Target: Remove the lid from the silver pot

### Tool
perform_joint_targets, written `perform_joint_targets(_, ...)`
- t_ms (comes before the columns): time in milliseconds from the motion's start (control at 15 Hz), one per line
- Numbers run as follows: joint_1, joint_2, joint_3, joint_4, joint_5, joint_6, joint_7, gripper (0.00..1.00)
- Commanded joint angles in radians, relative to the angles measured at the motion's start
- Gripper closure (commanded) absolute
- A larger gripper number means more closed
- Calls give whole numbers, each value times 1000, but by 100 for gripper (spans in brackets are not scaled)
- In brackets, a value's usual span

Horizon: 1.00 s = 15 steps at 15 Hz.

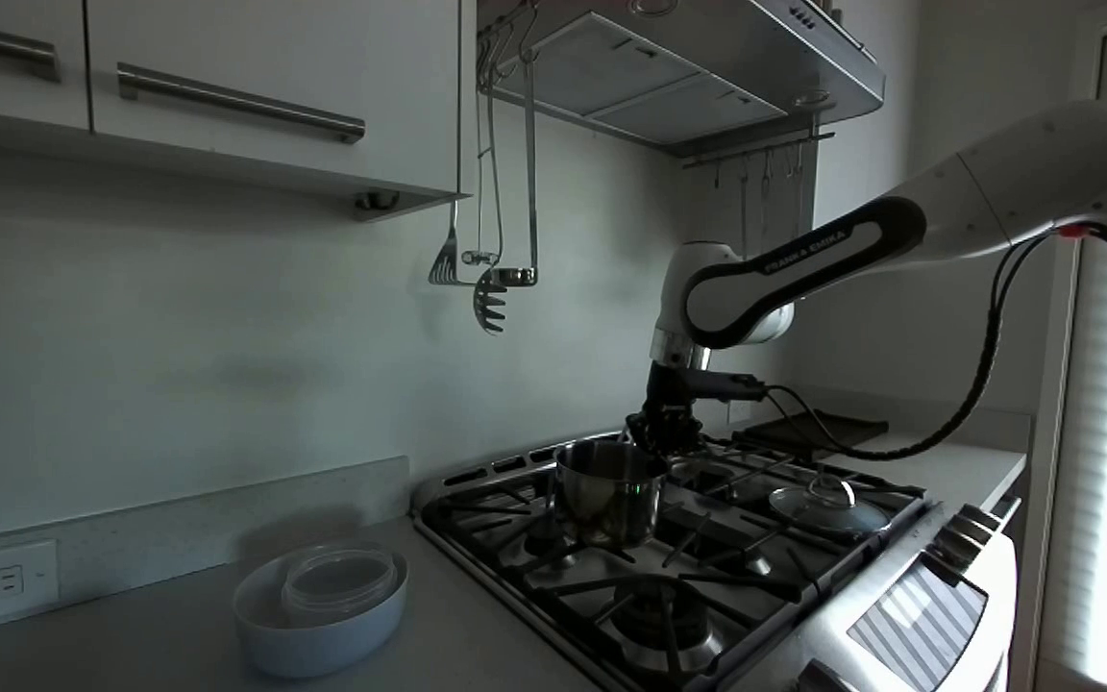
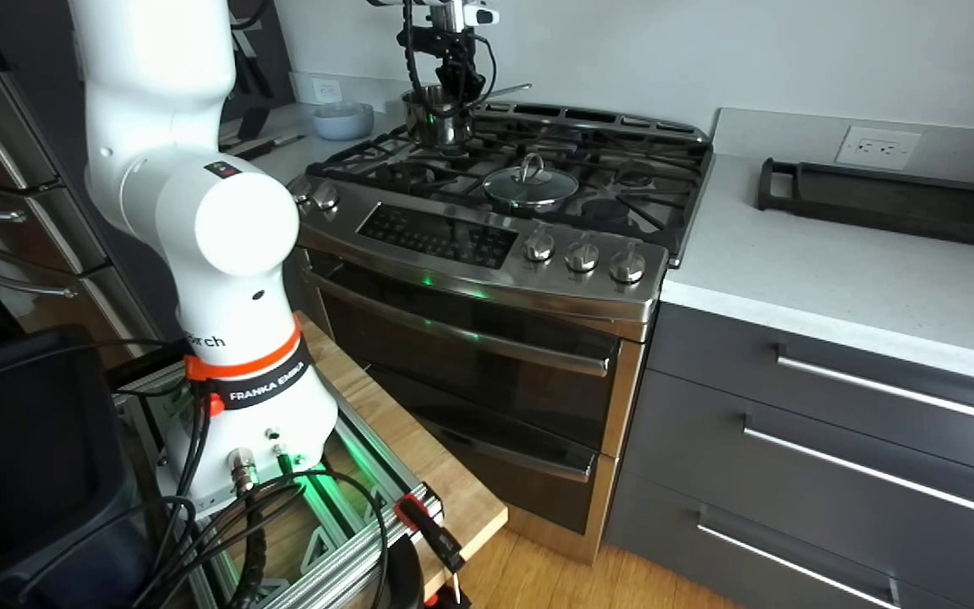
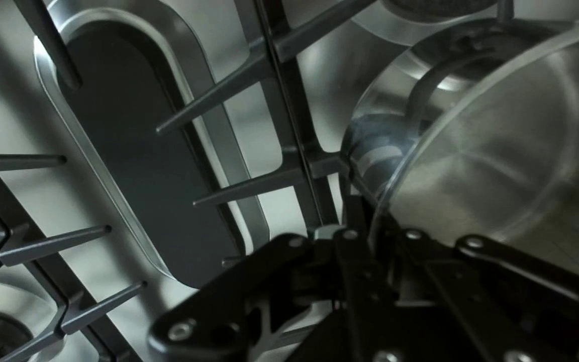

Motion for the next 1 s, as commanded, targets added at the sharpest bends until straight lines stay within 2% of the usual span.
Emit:
perform_joint_targets(0,17,2,-17,6,4,-4,-4,93)
perform_joint_targets(333,18,3,-18,8,4,-5,-7,93)
perform_joint_targets(400,20,19,-18,25,-2,0,-7,98)
perform_joint_targets(933,24,154,-25,205,-5,-39,-152,98)
